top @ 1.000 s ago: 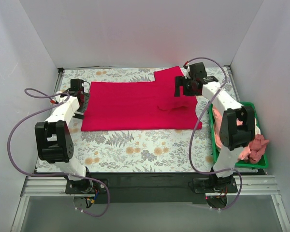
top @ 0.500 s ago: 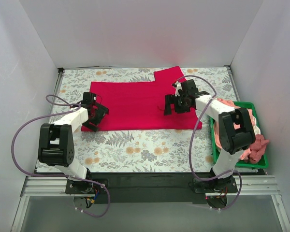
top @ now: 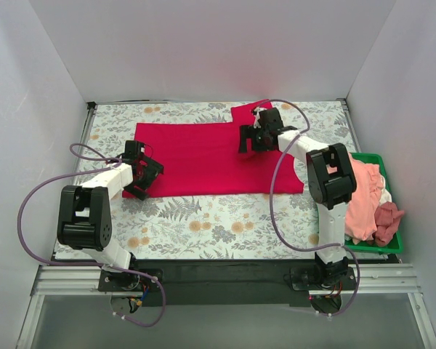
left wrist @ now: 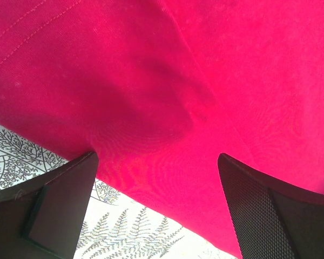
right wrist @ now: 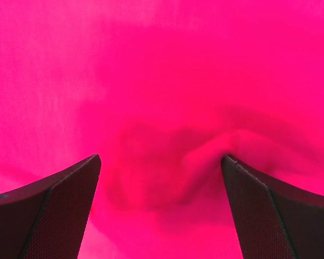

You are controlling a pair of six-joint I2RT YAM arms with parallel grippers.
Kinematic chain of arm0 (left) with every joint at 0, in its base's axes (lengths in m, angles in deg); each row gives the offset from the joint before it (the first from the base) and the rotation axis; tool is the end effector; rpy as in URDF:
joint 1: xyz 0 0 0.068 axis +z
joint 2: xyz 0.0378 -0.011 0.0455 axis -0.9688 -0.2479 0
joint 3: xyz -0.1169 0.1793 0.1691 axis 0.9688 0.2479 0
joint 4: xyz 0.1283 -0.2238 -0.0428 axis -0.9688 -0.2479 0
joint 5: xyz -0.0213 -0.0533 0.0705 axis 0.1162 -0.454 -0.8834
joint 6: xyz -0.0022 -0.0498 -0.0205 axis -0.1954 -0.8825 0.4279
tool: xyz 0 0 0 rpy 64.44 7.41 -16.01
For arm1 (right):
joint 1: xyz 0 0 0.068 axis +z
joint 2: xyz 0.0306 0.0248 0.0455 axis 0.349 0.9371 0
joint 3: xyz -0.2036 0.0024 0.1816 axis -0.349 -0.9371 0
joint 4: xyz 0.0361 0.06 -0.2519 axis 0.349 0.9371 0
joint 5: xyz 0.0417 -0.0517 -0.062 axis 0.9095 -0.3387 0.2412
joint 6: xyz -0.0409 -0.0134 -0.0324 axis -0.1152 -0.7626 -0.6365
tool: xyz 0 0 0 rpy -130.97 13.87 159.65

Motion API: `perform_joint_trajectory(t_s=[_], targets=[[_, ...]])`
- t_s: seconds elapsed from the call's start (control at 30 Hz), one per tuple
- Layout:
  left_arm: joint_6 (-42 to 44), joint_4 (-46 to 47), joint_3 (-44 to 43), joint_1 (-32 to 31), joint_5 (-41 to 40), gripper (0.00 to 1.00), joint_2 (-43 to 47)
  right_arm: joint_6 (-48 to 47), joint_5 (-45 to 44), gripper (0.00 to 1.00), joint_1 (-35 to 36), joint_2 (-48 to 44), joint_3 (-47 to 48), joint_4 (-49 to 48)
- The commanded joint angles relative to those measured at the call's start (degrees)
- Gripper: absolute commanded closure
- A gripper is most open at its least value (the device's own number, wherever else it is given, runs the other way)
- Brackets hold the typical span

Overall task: Fold and stack the t-shirts
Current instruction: Fold the tshirt

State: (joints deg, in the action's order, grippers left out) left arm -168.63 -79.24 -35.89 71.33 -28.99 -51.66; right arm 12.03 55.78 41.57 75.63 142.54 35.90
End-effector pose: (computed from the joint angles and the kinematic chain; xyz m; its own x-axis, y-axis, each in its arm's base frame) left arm 0.2967 -0.0192 0.1678 0.1031 -0.9945 -0.0165 -0.9134 -0.0881 -0.3973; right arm 0.4297 0.1707 0.1800 -0.7357 -0.0647 -0.6742 -0.2902 0.9295 0.2275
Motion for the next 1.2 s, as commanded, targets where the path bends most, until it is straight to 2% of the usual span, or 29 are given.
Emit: perform_joint_trajectory(t_s=[0.0, 0.13, 0.27, 0.4, 0.53, 0.63, 0.9, 1.0, 1.17], targets=[[1.48, 0.08, 1.14, 0.19, -1.60, 0.07, -1.22, 1.43, -2.90, 0.02, -0.14, 3.95, 8.86, -7.86], [1.75, -0.88, 1.14, 0.19, -2.65, 0.07, -0.26, 0.91, -1.76, 0.02, -0.32, 7.47, 17.39, -7.34], [1.66, -0.97, 1.14, 0.19, -3.53, 0.06, 1.24, -0.14, -3.16, 0.02, -0.32, 3.01, 15.74, -5.93], [2.01, -0.97, -0.08, 0.19, -3.18, 0.06, 1.77, 0.73, -5.27, 0.02, -0.67, -6.30, 3.11, -5.84], [2.01, -0.44, -1.32, 0.19, -1.86, 0.06, 1.42, 4.59, -9.92, 0.02, -1.19, -19.21, -16.72, -5.84], [2.10, 0.08, -1.76, 0.19, -1.34, 0.06, 0.89, 4.60, -9.75, 0.02, -1.28, -23.10, -24.32, -5.75], [1.57, 0.61, 3.24, 0.19, 1.56, 0.06, 0.62, 6.88, -7.20, 0.02, -1.46, -26.09, -34.44, -3.29], [1.58, 0.00, 6.49, 0.19, 2.80, 0.06, 3.08, 8.55, -5.10, 0.02, -1.29, -28.73, -39.35, -2.24], [-2.11, -2.64, 15.10, 0.19, -0.28, 0.06, 11.24, 11.45, -4.74, 0.02, -0.84, -36.63, -49.03, -1.10]])
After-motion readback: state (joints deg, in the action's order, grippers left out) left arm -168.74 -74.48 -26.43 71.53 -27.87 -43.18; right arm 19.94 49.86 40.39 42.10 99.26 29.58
